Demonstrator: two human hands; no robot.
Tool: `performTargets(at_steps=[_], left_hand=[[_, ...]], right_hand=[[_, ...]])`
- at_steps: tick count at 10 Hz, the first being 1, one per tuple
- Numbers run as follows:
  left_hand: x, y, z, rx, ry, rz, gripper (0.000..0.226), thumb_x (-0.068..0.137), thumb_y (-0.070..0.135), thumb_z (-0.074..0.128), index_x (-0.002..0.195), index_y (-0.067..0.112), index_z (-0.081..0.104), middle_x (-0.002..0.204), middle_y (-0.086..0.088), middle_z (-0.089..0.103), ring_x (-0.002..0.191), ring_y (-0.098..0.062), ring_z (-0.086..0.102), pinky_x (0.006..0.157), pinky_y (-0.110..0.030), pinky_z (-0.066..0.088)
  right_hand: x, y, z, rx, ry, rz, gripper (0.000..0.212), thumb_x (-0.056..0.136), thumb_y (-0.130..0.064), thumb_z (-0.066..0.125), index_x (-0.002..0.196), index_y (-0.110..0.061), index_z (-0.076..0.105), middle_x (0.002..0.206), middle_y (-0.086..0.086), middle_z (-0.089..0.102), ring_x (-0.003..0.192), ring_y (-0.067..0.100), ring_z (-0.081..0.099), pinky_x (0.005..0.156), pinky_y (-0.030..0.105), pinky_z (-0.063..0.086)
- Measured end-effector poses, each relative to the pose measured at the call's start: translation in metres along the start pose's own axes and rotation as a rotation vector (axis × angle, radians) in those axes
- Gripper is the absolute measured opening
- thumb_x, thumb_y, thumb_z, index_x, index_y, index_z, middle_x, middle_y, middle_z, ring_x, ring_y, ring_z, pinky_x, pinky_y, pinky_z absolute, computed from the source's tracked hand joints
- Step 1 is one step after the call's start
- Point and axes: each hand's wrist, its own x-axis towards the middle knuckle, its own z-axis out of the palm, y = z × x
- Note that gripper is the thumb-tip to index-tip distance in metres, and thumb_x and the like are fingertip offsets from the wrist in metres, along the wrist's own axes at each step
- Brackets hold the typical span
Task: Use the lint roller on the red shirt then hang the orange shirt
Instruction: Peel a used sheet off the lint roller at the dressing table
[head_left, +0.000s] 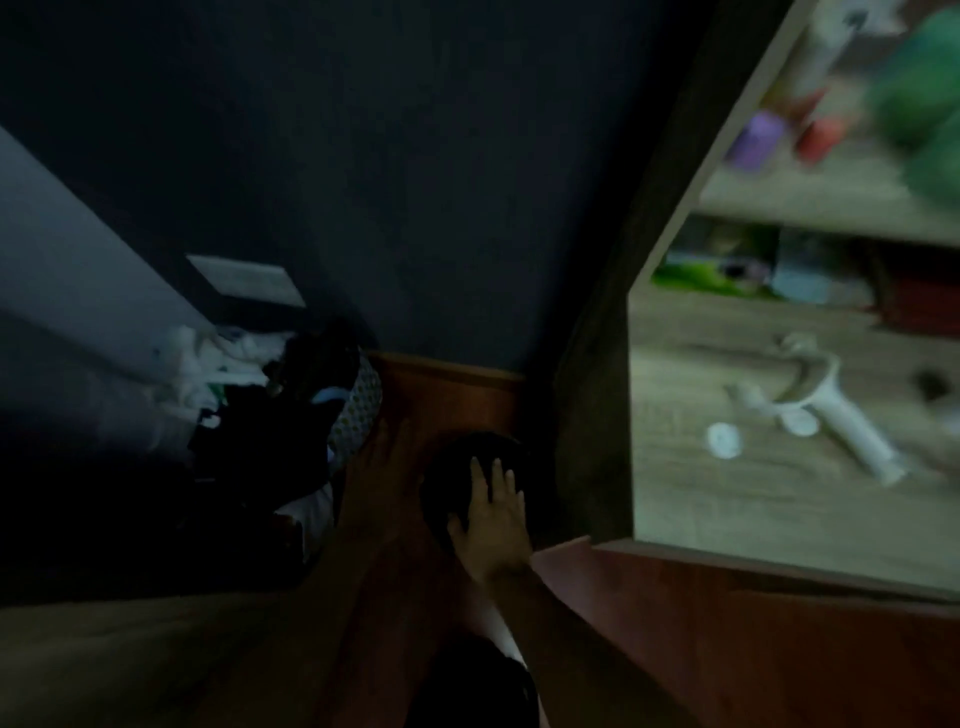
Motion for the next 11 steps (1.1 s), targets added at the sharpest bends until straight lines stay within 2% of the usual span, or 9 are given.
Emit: performTargets(at_steps=[1,2,3,4,6,7,9,10,11], left_hand=[[-0.026,0.068,-0.111,-0.06,-0.024,-0.051,0.066,0.088,0.022,0.062,0.145,0.005,0.033,0.151,-0.022,0.03,0.137,-0.041,0.032,0.113,-0.054,0.027],[-0.015,0.102,-0.165,-0.073,0.119,-0.045,0.069,0.091,0.035,0.053,0.147,0.004,0.029,0.15,-0.027,0.029,0.13,-0.043,0.041,0.106,-0.052,0.035],[-0.006,0.145,-0.193,-0.064,0.19,0.034,0.073,0.092,0.045,0.047,0.151,0.014,0.019,0.155,-0.022,0.021,0.136,-0.04,0.033,0.109,-0.053,0.029],[0.002,0.192,-0.199,-0.058,0.232,0.12,0.075,0.094,0.044,0.05,0.152,0.021,0.009,0.159,-0.014,0.012,0.143,-0.032,0.022,0.114,-0.05,0.018],[0.022,0.292,-0.162,-0.045,0.203,0.186,0.075,0.093,0.041,0.052,0.152,0.021,0.01,0.159,-0.011,0.011,0.143,-0.03,0.023,0.115,-0.049,0.017],[0.03,0.338,-0.131,-0.037,0.17,0.188,0.075,0.094,0.041,0.051,0.152,0.023,0.009,0.16,-0.01,0.009,0.143,-0.029,0.023,0.115,-0.049,0.016],[0.04,0.399,-0.075,-0.004,0.086,0.157,0.069,0.094,0.039,0.051,0.151,0.02,0.018,0.158,-0.008,0.02,0.141,-0.027,0.029,0.113,-0.045,0.021],[0.037,0.414,-0.053,-0.031,0.116,0.2,0.056,0.088,0.042,0.048,0.134,0.009,0.05,0.13,-0.013,0.058,0.117,-0.031,0.057,0.096,-0.042,0.047],[0.032,0.412,-0.025,-0.032,0.024,0.113,0.053,0.085,0.037,0.056,0.13,0.008,0.053,0.123,-0.017,0.058,0.112,-0.037,0.056,0.089,-0.047,0.05]], right_hand=[[-0.024,-0.054,-0.077,0.053,0.123,-0.09,0.076,0.096,-0.04,0.045,0.154,-0.023,-0.002,0.161,0.011,-0.007,0.148,0.03,-0.006,0.12,0.041,-0.001],[-0.04,-0.081,-0.151,0.077,0.268,-0.152,0.078,0.095,-0.042,0.049,0.154,-0.023,0.001,0.162,0.01,-0.005,0.148,0.03,-0.003,0.12,0.044,0.004],[-0.051,-0.077,-0.22,0.067,0.435,-0.17,0.077,0.094,-0.043,0.05,0.154,-0.025,0.005,0.162,0.009,0.0,0.148,0.029,0.002,0.12,0.043,0.012],[-0.063,-0.044,-0.277,0.09,0.536,-0.175,0.074,0.093,-0.04,0.052,0.154,-0.023,0.012,0.161,0.011,0.009,0.148,0.028,0.009,0.119,0.041,0.018],[-0.078,0.066,-0.352,0.03,0.598,-0.131,0.07,0.084,-0.035,0.059,0.147,-0.02,0.031,0.153,0.013,0.029,0.144,0.031,0.022,0.115,0.046,0.026],[-0.086,0.126,-0.384,-0.118,0.683,-0.09,0.06,0.086,-0.035,0.061,0.141,-0.017,0.042,0.151,0.015,0.033,0.145,0.034,0.02,0.116,0.049,0.018],[-0.082,0.237,-0.428,-0.262,0.56,0.09,0.069,0.088,-0.033,0.062,0.148,-0.017,0.032,0.158,0.016,0.02,0.148,0.036,0.004,0.118,0.05,0.01],[-0.074,0.272,-0.434,-0.333,0.425,0.156,0.07,0.091,-0.039,0.055,0.151,-0.021,0.023,0.16,0.015,0.008,0.147,0.039,-0.001,0.118,0.048,0.01],[-0.067,0.292,-0.429,-0.271,0.34,0.173,0.064,0.089,-0.027,0.059,0.146,-0.022,0.03,0.159,0.017,0.008,0.144,0.042,0.011,0.114,0.046,0.026]])
